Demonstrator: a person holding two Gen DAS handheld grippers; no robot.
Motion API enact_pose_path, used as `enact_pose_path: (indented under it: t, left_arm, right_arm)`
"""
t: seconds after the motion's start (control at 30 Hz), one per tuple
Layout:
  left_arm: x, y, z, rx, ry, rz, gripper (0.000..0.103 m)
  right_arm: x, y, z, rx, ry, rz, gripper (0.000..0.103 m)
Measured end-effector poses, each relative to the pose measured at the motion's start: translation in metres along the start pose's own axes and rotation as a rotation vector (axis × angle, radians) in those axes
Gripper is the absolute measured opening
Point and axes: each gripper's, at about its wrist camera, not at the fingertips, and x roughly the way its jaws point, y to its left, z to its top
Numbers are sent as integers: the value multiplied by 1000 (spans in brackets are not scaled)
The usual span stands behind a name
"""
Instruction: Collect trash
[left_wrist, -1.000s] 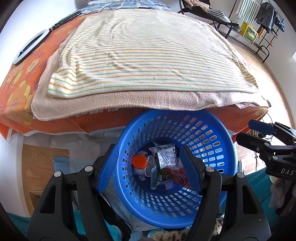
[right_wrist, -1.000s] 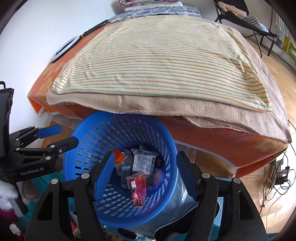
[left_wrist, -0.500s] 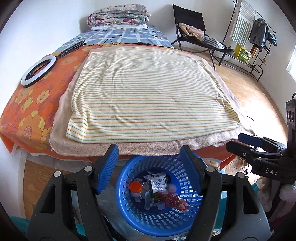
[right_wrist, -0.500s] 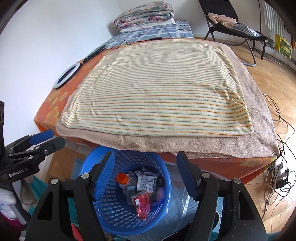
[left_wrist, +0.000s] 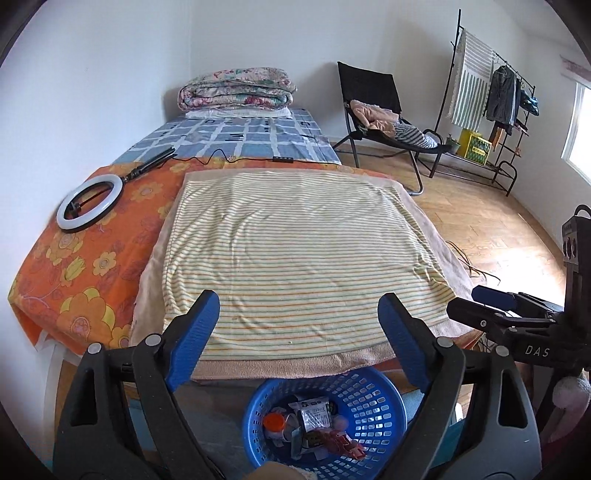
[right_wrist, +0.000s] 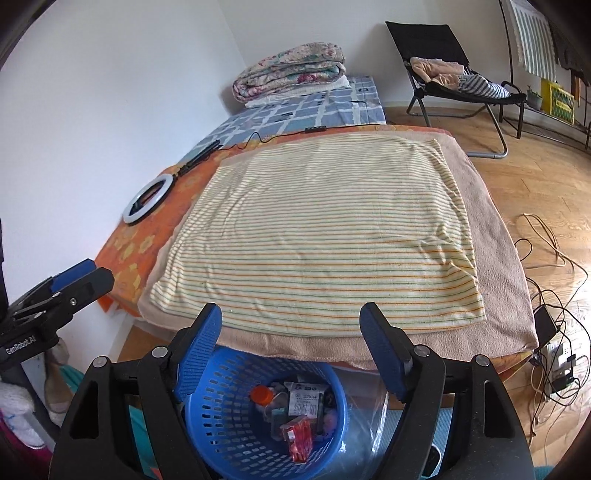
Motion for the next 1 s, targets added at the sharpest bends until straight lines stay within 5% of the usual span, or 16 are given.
enact_pose_path:
  t: [0.2, 1.0]
  left_arm:
    - [-10, -2, 17, -2, -45, 2, 100]
    - [-12, 1, 23, -12, -34, 31, 102]
  right_arm:
    - [-12, 6, 15, -19, -39, 2, 79]
    - [-17, 9, 26, -29, -63, -20, 80]
